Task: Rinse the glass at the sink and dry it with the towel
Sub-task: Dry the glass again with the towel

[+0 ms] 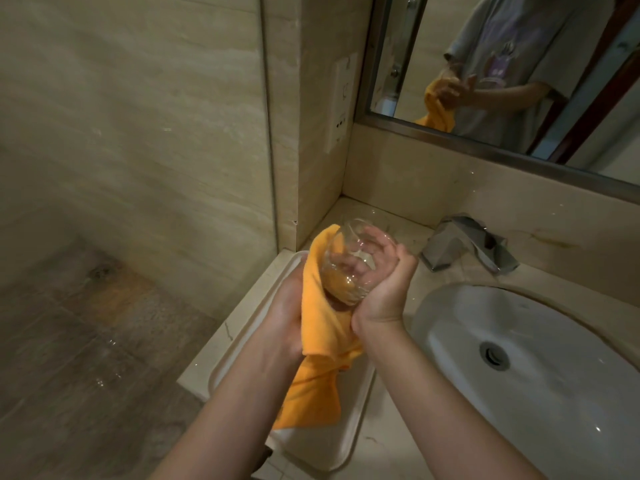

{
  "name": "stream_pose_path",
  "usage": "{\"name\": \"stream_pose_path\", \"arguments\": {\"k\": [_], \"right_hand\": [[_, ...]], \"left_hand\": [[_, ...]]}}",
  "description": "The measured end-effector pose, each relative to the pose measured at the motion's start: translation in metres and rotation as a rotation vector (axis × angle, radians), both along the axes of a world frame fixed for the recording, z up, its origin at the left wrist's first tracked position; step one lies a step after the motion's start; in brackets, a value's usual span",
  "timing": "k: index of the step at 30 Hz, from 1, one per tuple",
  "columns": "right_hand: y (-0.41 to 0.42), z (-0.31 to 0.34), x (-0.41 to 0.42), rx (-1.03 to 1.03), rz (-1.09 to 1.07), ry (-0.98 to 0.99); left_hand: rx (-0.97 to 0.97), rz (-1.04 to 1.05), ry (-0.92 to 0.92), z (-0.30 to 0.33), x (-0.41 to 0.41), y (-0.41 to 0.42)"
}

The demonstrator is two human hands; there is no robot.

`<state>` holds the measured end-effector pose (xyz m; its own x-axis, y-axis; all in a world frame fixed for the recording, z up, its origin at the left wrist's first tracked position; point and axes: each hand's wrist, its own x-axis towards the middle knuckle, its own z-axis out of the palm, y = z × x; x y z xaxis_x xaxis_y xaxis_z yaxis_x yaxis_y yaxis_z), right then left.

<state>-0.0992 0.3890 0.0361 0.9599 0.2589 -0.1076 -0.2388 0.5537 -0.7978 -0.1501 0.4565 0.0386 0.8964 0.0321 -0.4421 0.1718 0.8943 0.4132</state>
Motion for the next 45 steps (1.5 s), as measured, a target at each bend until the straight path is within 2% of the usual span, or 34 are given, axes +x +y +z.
{"name": "stream_pose_path", "arguments": {"k": [11, 16, 19, 21, 24, 25, 26, 27, 29, 31, 33, 36, 42, 45], "right_hand": [[0.003, -0.014, 0.031, -0.161, -0.127, 0.036], [-0.005, -0.009, 0.038, -0.241, -0.205, -0.001], [-0.014, -0.009, 0.037, -0.323, -0.224, -0.004], [-0.024, -0.009, 0.033, -0.35, -0.249, 0.009], [-0.041, -0.007, 0.027, -0.364, -0.28, 0.036], [-0.047, -0.006, 0.025, -0.371, -0.285, 0.052], [-0.053, -0.004, 0.023, -0.369, -0.292, 0.071], [-0.059, -0.002, 0.02, -0.357, -0.31, 0.084], [-0.07, 0.001, 0.013, -0.333, -0.361, 0.094], [-0.085, 0.006, 0.006, -0.323, -0.397, 0.116], [-0.104, 0.01, -0.002, -0.312, -0.435, 0.14], [-0.136, 0.009, -0.014, -0.367, -0.491, 0.135], [-0.189, 0.004, -0.037, -0.351, -0.551, 0.135], [-0.218, 0.004, -0.049, -0.369, -0.558, 0.094]], "left_hand": [[0.335, -0.129, 0.164, -0.005, -0.016, 0.002], [0.545, -0.108, 0.107, -0.002, -0.026, 0.013], [0.853, -0.041, 0.161, -0.007, -0.02, 0.022], [1.141, -0.031, 0.226, -0.014, -0.012, 0.029], [1.765, -0.352, 0.396, -0.024, 0.002, 0.029], [1.913, -0.425, 0.365, -0.022, 0.005, 0.023], [1.992, -0.453, 0.243, -0.019, 0.007, 0.013], [1.996, -0.475, 0.06, -0.016, 0.011, 0.003], [1.765, -0.514, -0.275, -0.007, 0.018, -0.022], [1.49, -0.565, -0.425, -0.002, 0.024, -0.045], [1.32, -0.602, -0.469, -0.007, 0.03, -0.064], [1.169, -0.637, -0.458, -0.017, 0.031, -0.092], [1.031, -0.662, -0.479, -0.014, 0.018, -0.145], [1.075, -0.66, -0.477, -0.012, 0.012, -0.17]]}}
